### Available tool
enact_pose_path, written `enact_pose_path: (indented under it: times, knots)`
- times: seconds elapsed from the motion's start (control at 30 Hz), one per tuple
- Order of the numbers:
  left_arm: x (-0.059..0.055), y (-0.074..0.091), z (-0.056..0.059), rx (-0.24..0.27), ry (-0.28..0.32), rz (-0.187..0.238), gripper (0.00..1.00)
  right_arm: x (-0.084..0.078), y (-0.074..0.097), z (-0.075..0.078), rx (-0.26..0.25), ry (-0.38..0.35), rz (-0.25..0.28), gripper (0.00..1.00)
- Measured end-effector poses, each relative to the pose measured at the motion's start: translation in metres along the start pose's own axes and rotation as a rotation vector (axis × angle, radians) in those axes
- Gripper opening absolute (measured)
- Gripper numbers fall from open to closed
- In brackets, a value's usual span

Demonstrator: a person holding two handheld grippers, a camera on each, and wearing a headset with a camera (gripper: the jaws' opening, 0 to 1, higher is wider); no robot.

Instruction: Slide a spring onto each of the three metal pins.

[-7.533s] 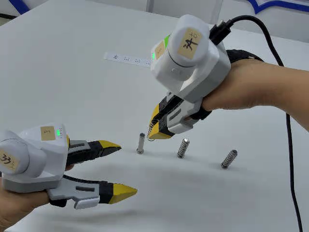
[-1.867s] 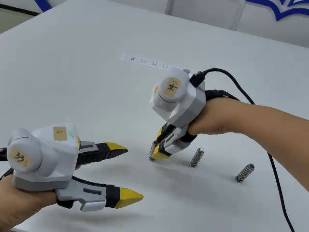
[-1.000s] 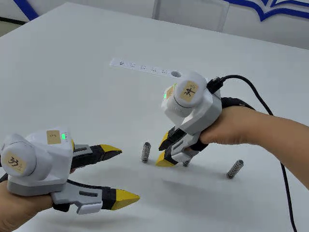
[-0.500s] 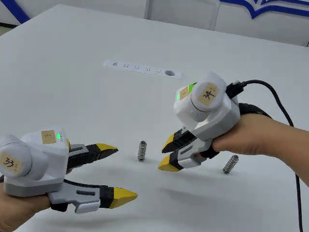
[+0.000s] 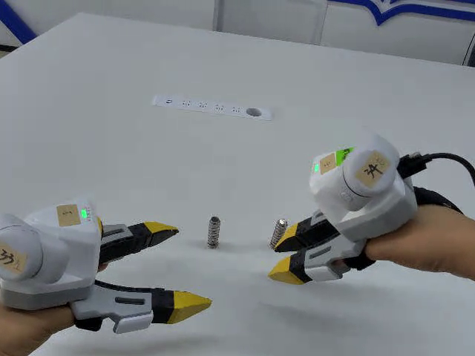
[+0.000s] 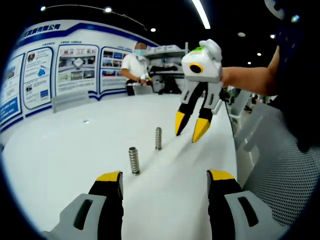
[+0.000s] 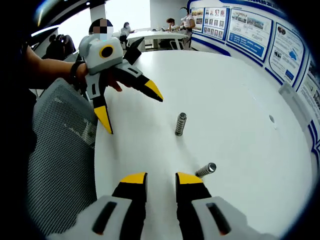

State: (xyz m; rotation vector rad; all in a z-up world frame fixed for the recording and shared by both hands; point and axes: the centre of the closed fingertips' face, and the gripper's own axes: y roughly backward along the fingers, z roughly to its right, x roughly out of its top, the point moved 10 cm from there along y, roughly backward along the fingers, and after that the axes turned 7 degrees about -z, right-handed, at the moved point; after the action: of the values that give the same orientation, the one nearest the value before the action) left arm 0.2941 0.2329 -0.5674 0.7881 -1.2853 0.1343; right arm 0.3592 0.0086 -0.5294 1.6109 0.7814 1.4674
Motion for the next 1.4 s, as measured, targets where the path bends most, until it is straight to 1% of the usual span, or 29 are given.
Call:
enact_pose_path:
  times: [0.13,0.27,0.47,0.63,0.8,1.0,1.13,1.23,1.4]
  knots:
    - [0.0,0.0,0.0,0.002,0.001,-0.001,0.7,-0.011,0.006,-0.001,-0.012,-0.033,0.017,0.24]
    - [0.0,0.001,0.002,0.005,0.004,-0.001,0.71,-0.024,0.013,-0.002,-0.03,-0.067,0.034,0.25]
    - [0.001,0.002,0.003,0.009,0.007,-0.001,0.71,-0.048,0.025,-0.003,-0.059,-0.129,0.072,0.29]
    - [0.001,0.003,0.004,0.01,0.012,-0.003,0.72,-0.068,0.033,-0.004,-0.083,-0.179,0.085,0.3]
    - [0.001,0.002,0.007,0.006,0.012,-0.012,0.72,-0.084,0.042,-0.004,-0.114,-0.235,0.119,0.31]
    - [0.001,0.002,0.008,0.007,0.017,-0.012,0.73,-0.098,0.049,-0.004,-0.14,-0.267,0.149,0.34]
    - [0.001,0.002,0.009,0.006,0.019,-0.012,0.74,-0.107,0.053,-0.004,-0.166,-0.297,0.18,0.38]
    - [0.001,0.002,0.01,0.006,0.018,-0.013,0.74,-0.112,0.055,-0.004,-0.185,-0.303,0.201,0.42]
    - [0.0,0.002,0.009,0.006,0.023,-0.013,0.75,-0.121,0.058,-0.005,-0.212,-0.314,0.234,0.44]
